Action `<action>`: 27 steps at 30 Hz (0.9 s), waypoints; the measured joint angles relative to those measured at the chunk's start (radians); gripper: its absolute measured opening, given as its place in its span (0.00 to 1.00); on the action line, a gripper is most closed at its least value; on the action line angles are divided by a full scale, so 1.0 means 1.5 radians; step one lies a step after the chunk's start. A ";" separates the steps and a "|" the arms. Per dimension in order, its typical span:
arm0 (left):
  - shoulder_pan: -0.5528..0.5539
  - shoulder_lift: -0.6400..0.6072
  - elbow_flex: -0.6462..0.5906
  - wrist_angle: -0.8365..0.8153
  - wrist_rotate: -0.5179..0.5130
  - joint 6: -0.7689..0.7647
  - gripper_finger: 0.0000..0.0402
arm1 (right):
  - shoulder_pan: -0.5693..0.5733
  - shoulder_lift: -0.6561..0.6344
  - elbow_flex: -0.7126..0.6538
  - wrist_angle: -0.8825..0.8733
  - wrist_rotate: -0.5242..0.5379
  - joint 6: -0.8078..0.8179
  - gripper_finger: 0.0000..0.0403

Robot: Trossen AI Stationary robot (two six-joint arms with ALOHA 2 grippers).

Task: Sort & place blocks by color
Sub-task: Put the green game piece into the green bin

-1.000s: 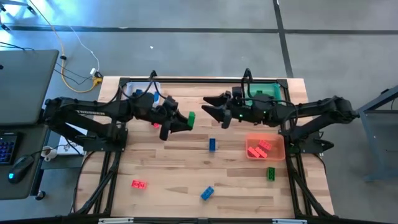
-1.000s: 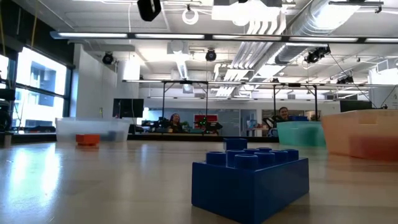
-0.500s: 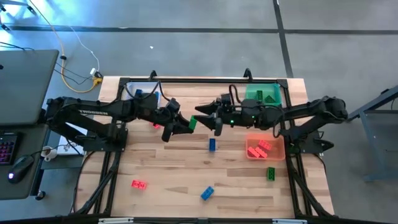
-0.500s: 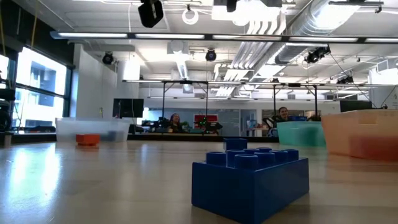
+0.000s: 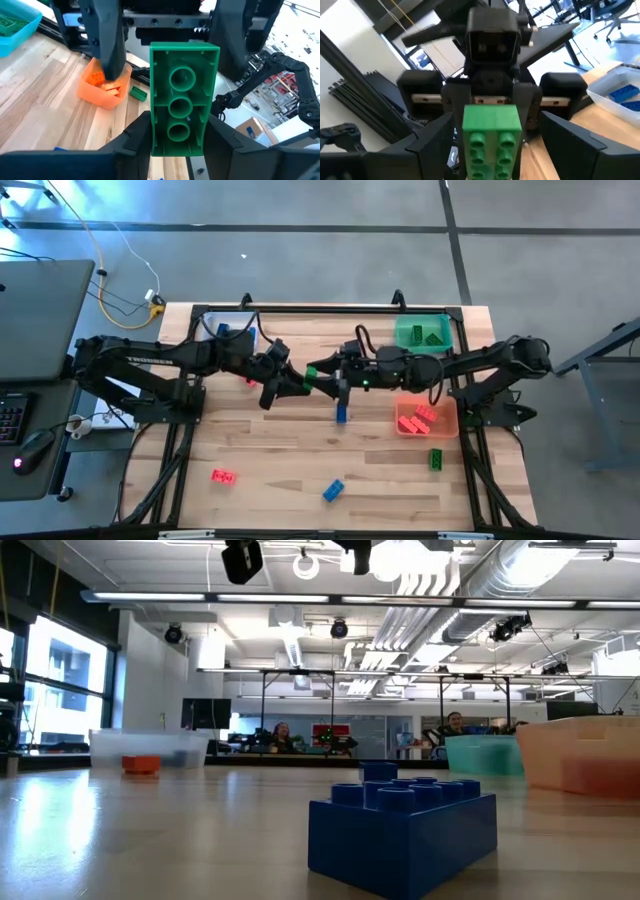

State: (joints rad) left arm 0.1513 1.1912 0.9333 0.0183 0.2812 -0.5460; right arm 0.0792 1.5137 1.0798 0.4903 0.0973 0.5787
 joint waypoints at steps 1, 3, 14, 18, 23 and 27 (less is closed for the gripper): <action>0.000 0.000 0.000 0.000 0.000 0.000 0.28 | 0.000 0.001 0.000 -0.001 -0.001 0.000 0.69; 0.000 0.000 0.000 0.000 0.000 0.000 0.28 | 0.000 0.001 0.000 0.001 -0.008 0.000 0.68; 0.000 0.000 0.000 0.000 -0.008 0.000 0.28 | 0.000 0.005 0.000 0.000 -0.020 0.018 0.41; 0.000 0.000 0.000 -0.001 -0.011 0.000 0.30 | 0.000 0.005 0.000 0.000 -0.019 0.017 0.28; 0.000 0.000 0.000 -0.001 -0.017 0.000 0.35 | 0.000 0.005 0.000 0.000 -0.019 0.016 0.28; -0.001 0.000 0.000 -0.001 -0.027 0.001 0.40 | 0.000 0.005 0.000 -0.014 -0.019 0.016 0.28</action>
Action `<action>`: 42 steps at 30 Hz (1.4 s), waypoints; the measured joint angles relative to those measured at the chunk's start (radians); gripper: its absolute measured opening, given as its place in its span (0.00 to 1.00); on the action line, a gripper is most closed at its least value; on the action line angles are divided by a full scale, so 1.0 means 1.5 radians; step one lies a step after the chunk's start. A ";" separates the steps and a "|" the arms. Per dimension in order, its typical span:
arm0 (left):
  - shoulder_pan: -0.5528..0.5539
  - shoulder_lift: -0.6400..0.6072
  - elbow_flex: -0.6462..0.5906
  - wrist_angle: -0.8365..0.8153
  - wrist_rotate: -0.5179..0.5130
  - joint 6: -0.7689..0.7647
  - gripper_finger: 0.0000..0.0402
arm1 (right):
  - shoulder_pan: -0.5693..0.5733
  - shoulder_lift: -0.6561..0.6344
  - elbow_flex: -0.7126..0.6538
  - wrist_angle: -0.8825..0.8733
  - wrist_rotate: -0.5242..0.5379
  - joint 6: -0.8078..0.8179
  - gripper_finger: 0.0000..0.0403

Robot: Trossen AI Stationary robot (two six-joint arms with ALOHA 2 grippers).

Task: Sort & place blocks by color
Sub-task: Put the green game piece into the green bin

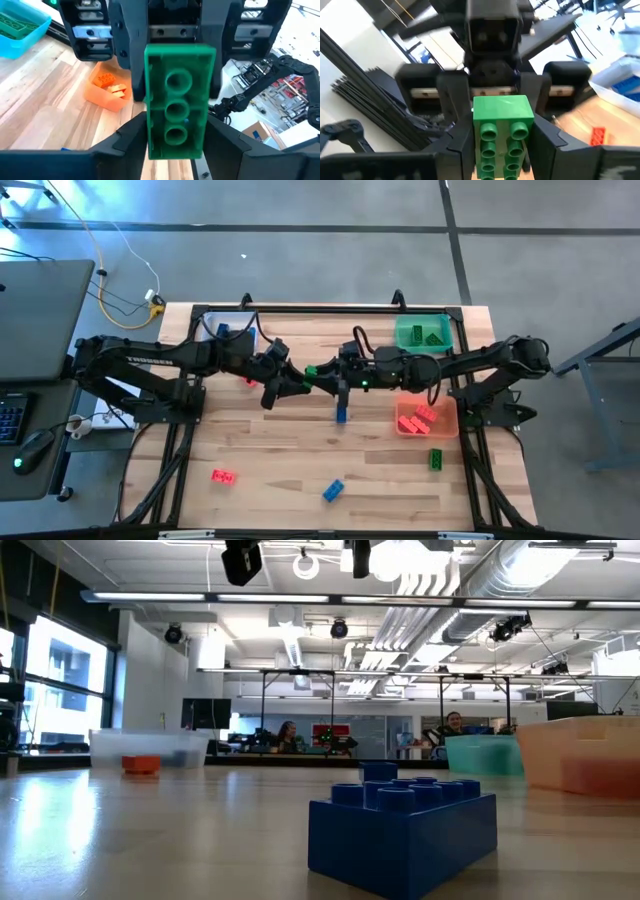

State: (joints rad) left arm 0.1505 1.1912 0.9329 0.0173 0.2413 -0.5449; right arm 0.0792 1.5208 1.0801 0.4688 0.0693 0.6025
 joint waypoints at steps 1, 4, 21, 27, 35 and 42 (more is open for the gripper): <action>0.000 0.000 0.000 -0.001 -0.003 0.000 0.41 | 0.000 0.000 0.000 -0.009 0.001 0.000 0.28; 0.000 0.000 0.000 -0.012 -0.013 0.016 0.45 | 0.000 0.000 0.000 -0.037 0.011 0.000 0.28; 0.043 0.000 0.000 -0.193 -0.164 0.075 0.58 | -0.055 -0.003 0.000 -0.297 0.051 0.002 0.28; 0.076 0.000 0.000 -0.194 -0.164 0.074 0.58 | -0.115 -0.003 0.000 -0.421 0.043 0.001 0.28; 0.130 0.000 0.000 -0.200 -0.171 0.055 0.58 | -0.205 -0.003 0.000 -0.569 0.034 -0.014 0.28; 0.178 0.000 0.000 -0.272 -0.171 0.034 0.60 | -0.276 -0.006 0.000 -0.664 0.045 -0.023 0.28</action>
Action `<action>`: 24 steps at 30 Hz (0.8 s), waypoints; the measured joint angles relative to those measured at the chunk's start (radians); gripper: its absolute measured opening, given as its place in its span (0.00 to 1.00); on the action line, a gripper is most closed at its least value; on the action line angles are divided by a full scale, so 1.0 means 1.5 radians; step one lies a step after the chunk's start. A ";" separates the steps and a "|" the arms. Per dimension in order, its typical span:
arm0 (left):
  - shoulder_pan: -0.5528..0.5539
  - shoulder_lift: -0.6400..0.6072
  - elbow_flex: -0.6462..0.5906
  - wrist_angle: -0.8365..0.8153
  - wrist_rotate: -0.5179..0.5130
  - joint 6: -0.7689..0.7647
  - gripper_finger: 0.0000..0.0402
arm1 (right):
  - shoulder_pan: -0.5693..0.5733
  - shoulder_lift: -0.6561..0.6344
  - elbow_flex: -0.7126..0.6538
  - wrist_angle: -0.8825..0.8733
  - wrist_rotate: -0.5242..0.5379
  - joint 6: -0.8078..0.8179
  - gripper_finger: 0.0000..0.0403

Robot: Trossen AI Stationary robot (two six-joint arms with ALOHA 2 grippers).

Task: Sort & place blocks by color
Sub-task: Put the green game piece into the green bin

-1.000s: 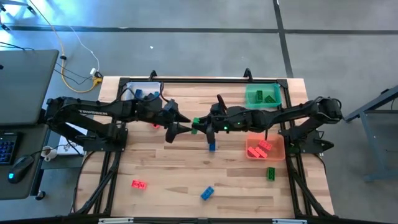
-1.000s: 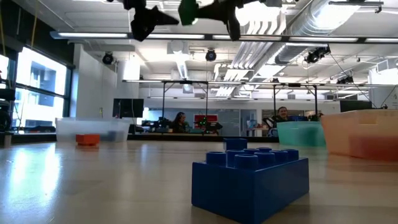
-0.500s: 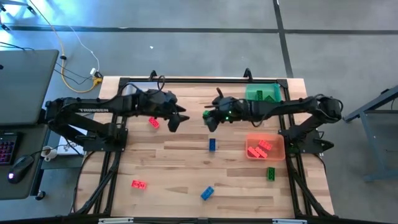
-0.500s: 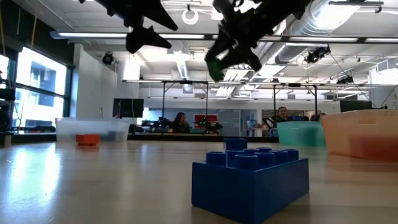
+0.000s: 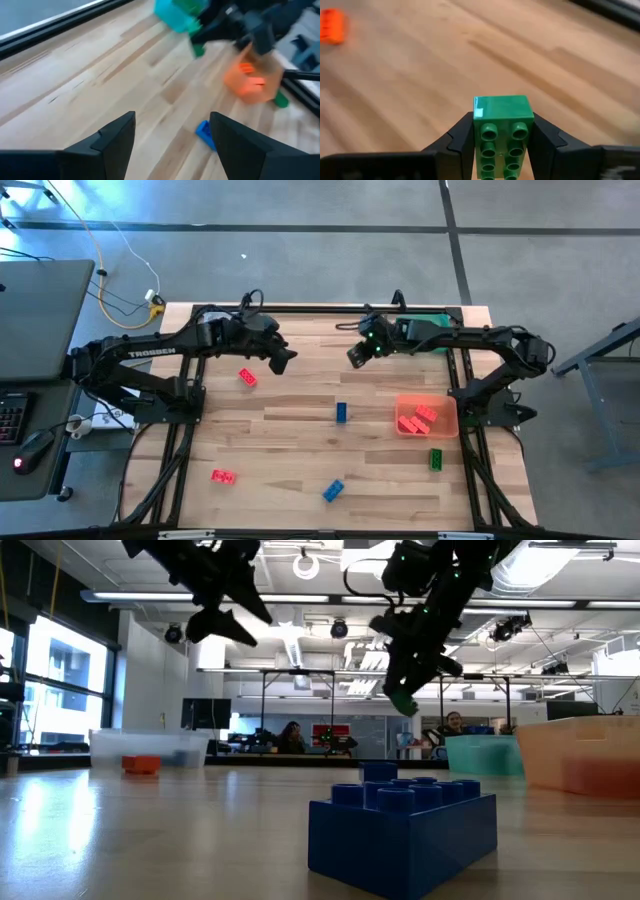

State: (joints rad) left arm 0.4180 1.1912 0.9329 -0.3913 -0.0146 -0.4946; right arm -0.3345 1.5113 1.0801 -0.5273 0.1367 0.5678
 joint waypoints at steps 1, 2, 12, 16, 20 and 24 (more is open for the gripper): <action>0.008 0.000 0.000 -0.010 0.000 -0.003 0.61 | -0.009 -0.003 0.000 -0.012 0.008 -0.005 0.28; 0.015 0.000 0.000 -0.019 -0.002 -0.005 0.62 | -0.020 -0.009 0.000 -0.027 0.014 -0.010 0.28; 0.087 0.000 0.000 -0.138 -0.086 -0.065 0.70 | -0.143 -0.074 0.000 -0.175 0.093 -0.029 0.28; 0.108 0.000 0.000 -0.146 -0.069 -0.093 0.70 | -0.195 -0.079 0.000 -0.223 0.112 -0.036 0.28; 0.118 0.000 0.000 -0.143 -0.065 -0.120 0.70 | -0.237 -0.079 0.000 -0.253 0.129 -0.052 0.28; 0.124 0.000 0.000 -0.143 -0.064 -0.122 0.70 | -0.274 -0.079 0.000 -0.280 0.150 -0.059 0.28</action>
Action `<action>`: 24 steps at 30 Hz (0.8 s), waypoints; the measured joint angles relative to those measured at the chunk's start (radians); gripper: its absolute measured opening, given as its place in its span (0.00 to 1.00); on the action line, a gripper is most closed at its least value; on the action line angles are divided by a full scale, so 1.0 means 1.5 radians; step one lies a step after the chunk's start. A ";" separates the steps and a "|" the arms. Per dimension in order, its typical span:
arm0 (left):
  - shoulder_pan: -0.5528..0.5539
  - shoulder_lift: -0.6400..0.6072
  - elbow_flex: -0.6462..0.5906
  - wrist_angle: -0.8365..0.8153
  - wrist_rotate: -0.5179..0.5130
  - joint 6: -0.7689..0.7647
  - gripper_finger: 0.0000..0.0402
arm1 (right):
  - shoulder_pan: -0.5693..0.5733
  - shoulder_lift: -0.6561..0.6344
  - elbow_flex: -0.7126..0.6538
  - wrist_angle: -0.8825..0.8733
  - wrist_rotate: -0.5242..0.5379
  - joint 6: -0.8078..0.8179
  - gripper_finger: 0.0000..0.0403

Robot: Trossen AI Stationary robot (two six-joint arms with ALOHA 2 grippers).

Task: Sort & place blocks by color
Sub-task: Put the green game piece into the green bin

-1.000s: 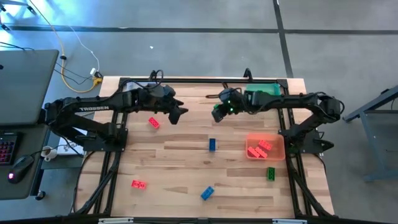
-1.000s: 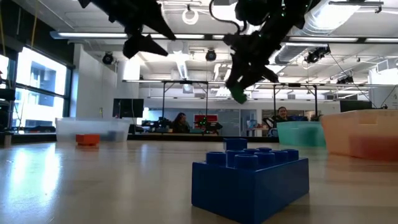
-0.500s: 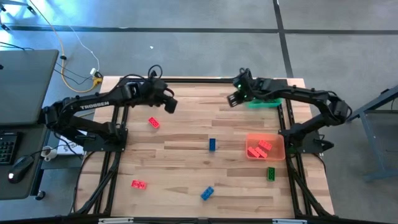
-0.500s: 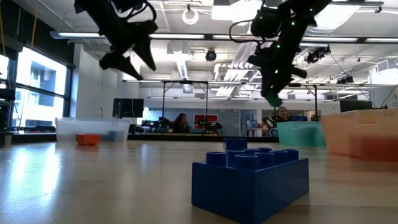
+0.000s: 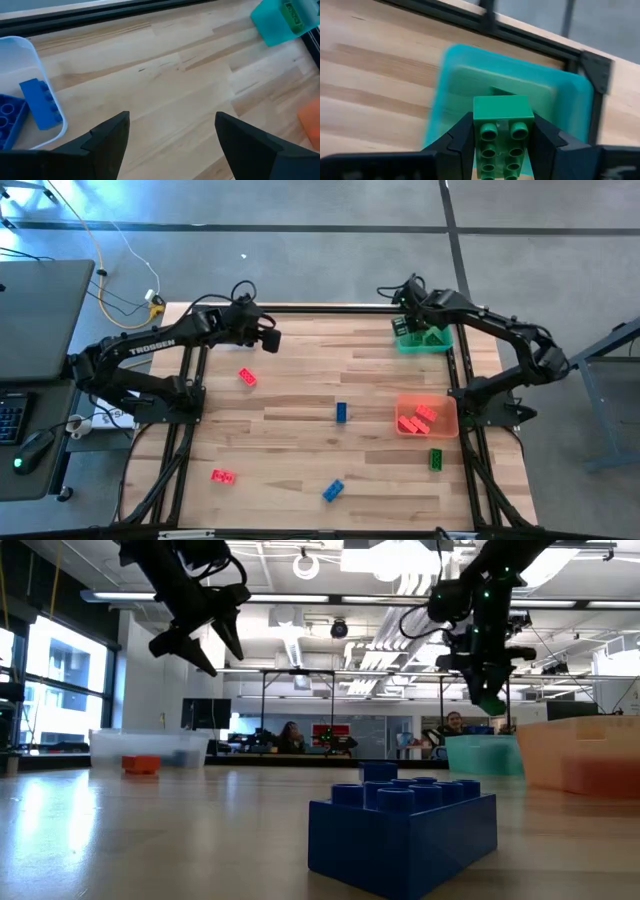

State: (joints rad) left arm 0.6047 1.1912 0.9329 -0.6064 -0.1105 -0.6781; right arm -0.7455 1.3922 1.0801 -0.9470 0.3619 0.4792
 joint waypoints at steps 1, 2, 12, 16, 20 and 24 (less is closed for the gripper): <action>0.000 0.000 0.000 0.000 0.003 0.000 0.70 | -0.010 0.000 0.000 -0.012 0.003 -0.002 0.28; 0.000 0.000 0.000 0.000 0.004 0.000 0.70 | -0.020 0.000 0.000 -0.023 0.005 -0.005 0.28; 0.000 0.000 0.000 -0.004 0.017 -0.046 0.70 | -0.095 0.001 -0.043 -0.025 -0.010 -0.006 0.28; 0.000 0.000 0.000 -0.021 0.021 -0.107 0.70 | -0.109 0.001 -0.080 -0.005 -0.021 -0.004 0.28; 0.000 0.000 0.000 -0.061 0.020 -0.121 0.70 | -0.110 0.002 -0.096 0.034 0.004 -0.005 0.28; 0.000 0.000 0.000 -0.097 0.020 -0.123 0.70 | -0.114 0.002 -0.116 0.091 0.004 -0.006 0.28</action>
State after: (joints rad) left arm 0.6044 1.1912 0.9329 -0.7524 -0.0797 -0.8623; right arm -0.9169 1.3945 0.9060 -0.8100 0.3679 0.4707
